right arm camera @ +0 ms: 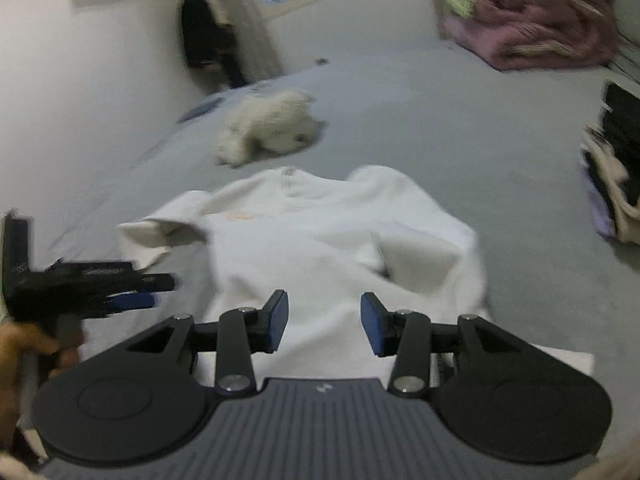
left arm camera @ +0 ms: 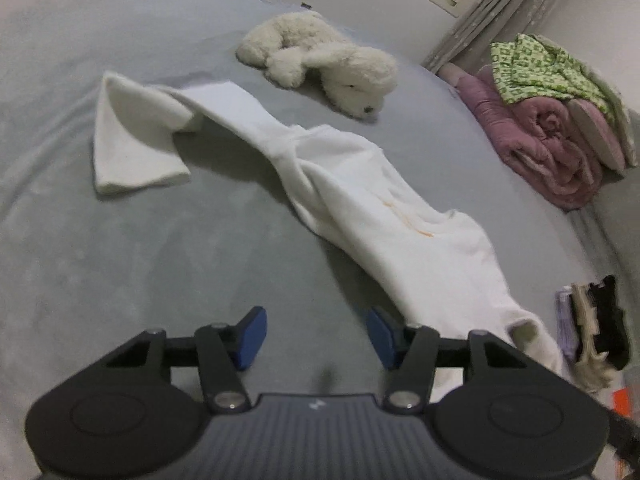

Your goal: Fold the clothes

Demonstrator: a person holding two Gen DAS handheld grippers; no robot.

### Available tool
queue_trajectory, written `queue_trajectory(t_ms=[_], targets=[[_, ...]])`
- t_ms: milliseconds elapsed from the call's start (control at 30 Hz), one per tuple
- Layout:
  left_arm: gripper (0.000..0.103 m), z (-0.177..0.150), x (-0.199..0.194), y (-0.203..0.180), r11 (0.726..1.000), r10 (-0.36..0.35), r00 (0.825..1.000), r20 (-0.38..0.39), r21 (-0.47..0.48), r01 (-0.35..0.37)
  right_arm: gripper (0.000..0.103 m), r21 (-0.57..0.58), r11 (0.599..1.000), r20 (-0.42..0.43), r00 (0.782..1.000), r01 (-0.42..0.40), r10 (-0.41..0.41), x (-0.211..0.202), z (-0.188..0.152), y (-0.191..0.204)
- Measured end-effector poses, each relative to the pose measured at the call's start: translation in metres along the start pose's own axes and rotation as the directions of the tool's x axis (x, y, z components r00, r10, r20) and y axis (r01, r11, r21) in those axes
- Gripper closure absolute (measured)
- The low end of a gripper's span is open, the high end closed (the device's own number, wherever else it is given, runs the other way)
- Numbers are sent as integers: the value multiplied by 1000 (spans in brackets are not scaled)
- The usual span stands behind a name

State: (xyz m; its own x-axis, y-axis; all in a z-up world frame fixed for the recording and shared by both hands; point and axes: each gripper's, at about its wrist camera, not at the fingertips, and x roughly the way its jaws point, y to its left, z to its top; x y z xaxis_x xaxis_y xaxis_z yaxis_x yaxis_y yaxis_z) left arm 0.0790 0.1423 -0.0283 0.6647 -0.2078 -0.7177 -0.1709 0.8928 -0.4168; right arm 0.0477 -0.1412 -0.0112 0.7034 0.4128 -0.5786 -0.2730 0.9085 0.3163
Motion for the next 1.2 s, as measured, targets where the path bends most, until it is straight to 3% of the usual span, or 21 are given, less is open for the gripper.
queue_trajectory(t_ms=[100, 233, 467, 733, 867, 1200], targets=[[47, -2, 2, -1, 999, -35, 999, -17, -19, 34, 58, -75, 995, -10, 997, -71, 70, -1, -7, 21], [47, -2, 6, 1, 1000, -5, 1000, -24, -5, 5, 58, -107, 982, -72, 986, -159, 151, 9, -18, 40], [47, -2, 4, 13, 998, -13, 999, -38, -54, 11, 58, -173, 956, -176, 963, -236, 206, 32, -35, 60], [46, -3, 7, 11, 999, -9, 999, -48, -45, 7, 57, -293, 937, -230, 965, -188, 122, 43, -53, 62], [45, -5, 9, 7, 999, -13, 998, -55, -40, 11, 49, -319, 936, -245, 967, -149, 70, 44, -57, 51], [45, -8, 13, -1, 998, -42, 996, -73, -56, 38, 49, -372, 923, -262, 965, -100, -1, 44, -70, 35]])
